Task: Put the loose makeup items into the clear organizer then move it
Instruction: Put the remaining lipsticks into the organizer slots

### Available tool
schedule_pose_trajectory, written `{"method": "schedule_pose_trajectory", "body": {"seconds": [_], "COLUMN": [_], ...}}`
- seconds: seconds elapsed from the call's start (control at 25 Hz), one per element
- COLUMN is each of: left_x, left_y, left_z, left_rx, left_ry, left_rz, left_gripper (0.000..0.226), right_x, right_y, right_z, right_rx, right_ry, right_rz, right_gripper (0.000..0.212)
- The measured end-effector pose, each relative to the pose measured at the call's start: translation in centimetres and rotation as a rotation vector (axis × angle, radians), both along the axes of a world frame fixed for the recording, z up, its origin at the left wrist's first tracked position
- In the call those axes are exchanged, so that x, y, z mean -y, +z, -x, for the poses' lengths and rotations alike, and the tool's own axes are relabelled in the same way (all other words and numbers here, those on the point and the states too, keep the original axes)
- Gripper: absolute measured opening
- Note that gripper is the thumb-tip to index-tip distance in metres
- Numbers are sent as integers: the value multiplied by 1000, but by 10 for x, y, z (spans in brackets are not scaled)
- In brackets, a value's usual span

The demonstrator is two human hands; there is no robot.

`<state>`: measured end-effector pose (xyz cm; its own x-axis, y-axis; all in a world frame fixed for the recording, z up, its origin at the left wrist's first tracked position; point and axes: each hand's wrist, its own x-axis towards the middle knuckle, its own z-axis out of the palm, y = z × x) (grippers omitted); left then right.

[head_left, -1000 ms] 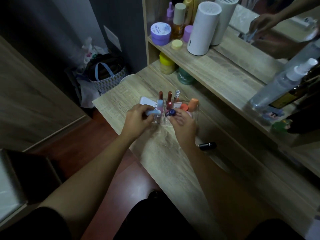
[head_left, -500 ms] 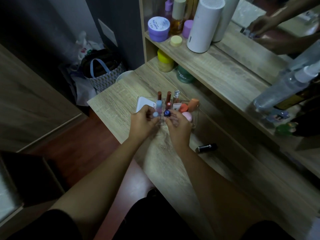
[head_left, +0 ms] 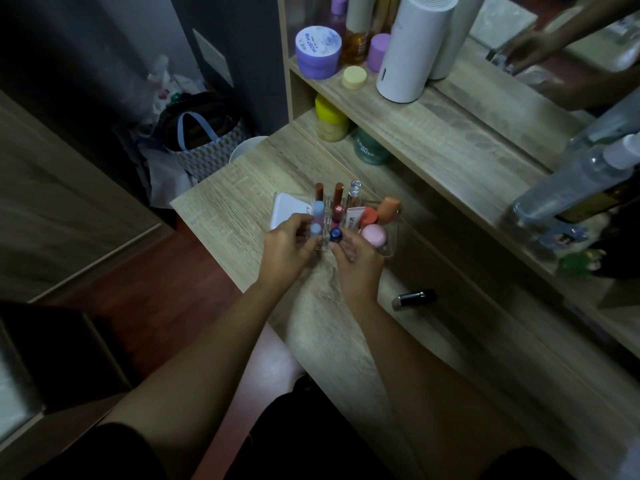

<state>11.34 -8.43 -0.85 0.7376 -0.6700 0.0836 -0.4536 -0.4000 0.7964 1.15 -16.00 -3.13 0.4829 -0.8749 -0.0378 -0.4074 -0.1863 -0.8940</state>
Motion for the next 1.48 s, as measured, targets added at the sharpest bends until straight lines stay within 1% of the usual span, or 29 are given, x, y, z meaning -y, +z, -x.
{"method": "schedule_pose_trajectory", "body": {"seconds": [0.16,0.32,0.44,0.56,0.68,0.76,0.84,0.92,1.04,1.16,1.24,1.32,1.4,1.48], "left_x": [1,-3,-13,-18,-19,-20,-21,-23,-26,-27,-28,-29,-31,-31], "left_y": [-1,-4,-8,-11,-14,-18,-23,-28,-37,-47,-55,-60,-64,-65], "left_z": [0,4,16,42,72,90,105,119,130,132,133,132,132,132], "left_rx": [23,-31,-108,-142,-124,-86,-17,28,83,201,277,288,282,290], "left_ry": [-26,-6,96,138,46,-49,-131,-187,-254,-325,-367,-372,-361,-358], "left_rz": [-20,-28,5,-20,-59,-100,-158,-207,-267,-358,-428,-473,-479,-480], "left_gripper": [21,26,29,19,12,17,27,36,46,53,57,58,58,58], "right_x": [0,2,1,-1,-1,0,5,16,34,47,54,58,59,58], "right_y": [2,7,14,21,24,25,22,15,6,4,4,3,1,0], "right_z": [-5,3,18,36,59,77,99,125,159,168,167,164,160,157], "right_rx": [-40,-65,-113,-155,-198,-232,-238,-247,-342,-433,-484,-521,-567,-617], "right_ry": [17,-13,-51,-103,-144,-192,-190,-128,-14,155,330,466,536,532], "right_rz": [-31,-62,13,61,124,163,205,214,163,209,279,340,398,437], "right_gripper": [36,41,36,29,27,28,32,38,49,53,53,48,41,36]}}
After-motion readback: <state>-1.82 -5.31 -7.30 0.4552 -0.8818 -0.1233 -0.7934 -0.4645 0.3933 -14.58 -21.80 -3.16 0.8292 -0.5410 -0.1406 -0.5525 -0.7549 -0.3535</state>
